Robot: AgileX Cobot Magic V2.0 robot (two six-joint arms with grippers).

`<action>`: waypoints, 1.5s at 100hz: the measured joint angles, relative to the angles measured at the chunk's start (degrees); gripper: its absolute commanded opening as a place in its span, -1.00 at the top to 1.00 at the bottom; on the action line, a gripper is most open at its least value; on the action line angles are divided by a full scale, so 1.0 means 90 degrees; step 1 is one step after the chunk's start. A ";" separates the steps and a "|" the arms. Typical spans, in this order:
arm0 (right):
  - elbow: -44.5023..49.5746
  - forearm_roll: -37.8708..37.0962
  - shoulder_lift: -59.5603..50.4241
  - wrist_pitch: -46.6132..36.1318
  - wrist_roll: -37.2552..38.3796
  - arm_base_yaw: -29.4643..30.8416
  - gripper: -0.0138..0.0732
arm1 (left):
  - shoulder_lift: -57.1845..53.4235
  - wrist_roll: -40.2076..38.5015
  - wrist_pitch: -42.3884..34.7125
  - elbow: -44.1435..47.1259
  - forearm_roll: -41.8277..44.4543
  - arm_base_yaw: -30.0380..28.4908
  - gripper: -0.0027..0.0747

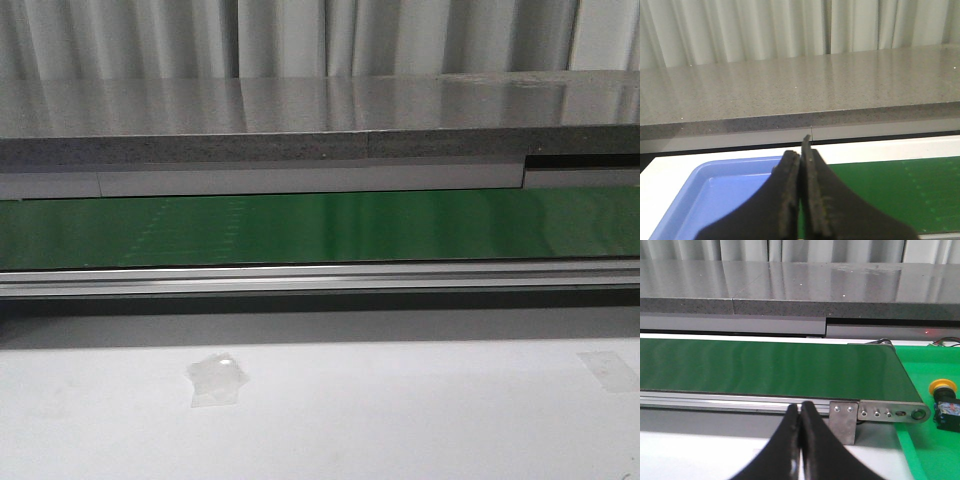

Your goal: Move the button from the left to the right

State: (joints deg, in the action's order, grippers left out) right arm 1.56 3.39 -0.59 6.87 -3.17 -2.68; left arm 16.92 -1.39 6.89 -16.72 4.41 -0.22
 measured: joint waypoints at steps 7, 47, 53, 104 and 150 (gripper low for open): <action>0.0000 0.0000 0.0000 0.0000 0.0000 0.0000 0.84 | -0.0188 -0.0070 -0.0173 0.0259 0.0056 0.0000 0.98; 0.0000 -0.0010 0.0000 0.0000 0.0000 0.0000 0.84 | -0.1874 -0.0102 -0.0293 0.1734 0.0095 0.0000 0.98; 0.0000 -0.0010 0.0000 0.0000 0.0000 0.0000 0.84 | -0.1902 -0.0102 -0.0301 0.1844 0.0095 0.0000 0.98; 0.0004 -0.0010 0.0000 -0.0012 0.0000 0.0000 0.84 | -0.1902 -0.0306 -0.0664 0.1844 0.0095 0.0011 0.98; 0.0004 -0.0010 0.0000 -0.0012 0.0000 0.0000 0.84 | -0.1902 -0.0306 -0.0673 0.1844 0.0095 0.0011 0.98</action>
State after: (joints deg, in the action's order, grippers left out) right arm 1.59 3.30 -0.59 6.76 -3.17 -2.68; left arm -0.20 -4.14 0.83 -0.12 5.26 -0.12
